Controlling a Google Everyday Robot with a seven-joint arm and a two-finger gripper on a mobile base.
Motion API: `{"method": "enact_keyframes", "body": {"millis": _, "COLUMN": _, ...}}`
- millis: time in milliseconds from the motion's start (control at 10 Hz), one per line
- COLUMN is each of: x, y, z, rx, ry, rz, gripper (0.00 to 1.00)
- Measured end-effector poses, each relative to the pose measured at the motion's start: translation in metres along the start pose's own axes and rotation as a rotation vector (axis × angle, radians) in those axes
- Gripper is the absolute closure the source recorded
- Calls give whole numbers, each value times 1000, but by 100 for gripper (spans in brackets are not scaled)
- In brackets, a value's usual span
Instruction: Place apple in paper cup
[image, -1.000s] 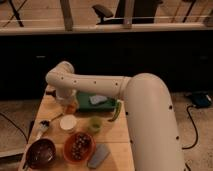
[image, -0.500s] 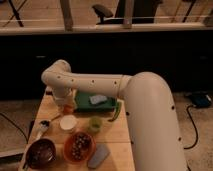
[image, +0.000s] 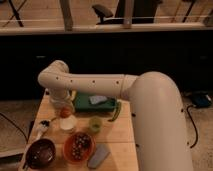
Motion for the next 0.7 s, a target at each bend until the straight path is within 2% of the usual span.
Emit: {"method": "enact_keyframes", "body": {"millis": 700, "x": -14, "y": -3, "z": 1, "rx": 37, "ry": -31, "rz": 30, "gripper": 100}}
